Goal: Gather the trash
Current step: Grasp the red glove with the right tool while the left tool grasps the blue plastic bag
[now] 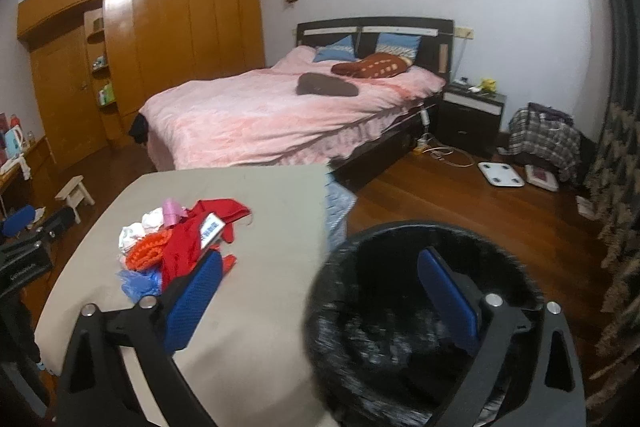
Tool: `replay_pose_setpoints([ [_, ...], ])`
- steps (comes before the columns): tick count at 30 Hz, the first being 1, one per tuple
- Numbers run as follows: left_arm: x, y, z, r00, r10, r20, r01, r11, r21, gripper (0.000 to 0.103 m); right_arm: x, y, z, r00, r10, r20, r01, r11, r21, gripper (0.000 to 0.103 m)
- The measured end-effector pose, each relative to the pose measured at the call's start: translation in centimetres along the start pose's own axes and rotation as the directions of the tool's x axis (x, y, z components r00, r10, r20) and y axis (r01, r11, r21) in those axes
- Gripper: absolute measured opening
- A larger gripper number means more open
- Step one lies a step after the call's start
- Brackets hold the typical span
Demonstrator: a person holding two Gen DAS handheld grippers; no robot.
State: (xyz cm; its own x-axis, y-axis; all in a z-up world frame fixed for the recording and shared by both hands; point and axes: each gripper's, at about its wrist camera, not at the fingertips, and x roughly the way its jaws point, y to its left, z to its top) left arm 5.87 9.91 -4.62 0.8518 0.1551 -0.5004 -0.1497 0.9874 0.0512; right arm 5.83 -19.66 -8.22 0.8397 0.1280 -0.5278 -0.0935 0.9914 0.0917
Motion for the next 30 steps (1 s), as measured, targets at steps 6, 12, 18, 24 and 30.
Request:
replay_pose_setpoints([
  [6, 4.1, 3.8, -2.1, 0.995, 0.054, -0.079, -0.053, 0.999, 0.008, 0.098, 6.1, 4.2, -1.1, 0.997, 0.061, -0.038, -0.062, 0.998, -0.019, 0.086],
  [12, 6.1, 6.0, -4.1, 0.991, 0.082, -0.110, -0.082, 0.997, 0.000, 0.094, 11.3, 9.3, -2.8, 0.980, 0.153, -0.128, -0.164, 0.983, -0.078, 0.076],
  [18, 7.5, 7.3, -5.0, 0.988, 0.059, -0.143, -0.064, 0.997, -0.032, 0.078, 13.9, 12.6, -3.5, 0.962, 0.204, -0.181, -0.225, 0.969, -0.105, 0.069],
  [24, 8.2, 7.8, -5.1, 0.988, 0.043, -0.148, -0.051, 0.998, -0.047, 0.070, 16.3, 14.3, -4.1, 0.945, 0.221, -0.242, -0.258, 0.957, -0.133, 0.056],
  [30, 8.5, 7.3, -4.9, 0.990, 0.022, -0.141, -0.028, 0.999, -0.035, 0.067, 16.5, 15.1, -4.1, 0.906, 0.318, -0.280, -0.361, 0.925, -0.116, 0.017],
])
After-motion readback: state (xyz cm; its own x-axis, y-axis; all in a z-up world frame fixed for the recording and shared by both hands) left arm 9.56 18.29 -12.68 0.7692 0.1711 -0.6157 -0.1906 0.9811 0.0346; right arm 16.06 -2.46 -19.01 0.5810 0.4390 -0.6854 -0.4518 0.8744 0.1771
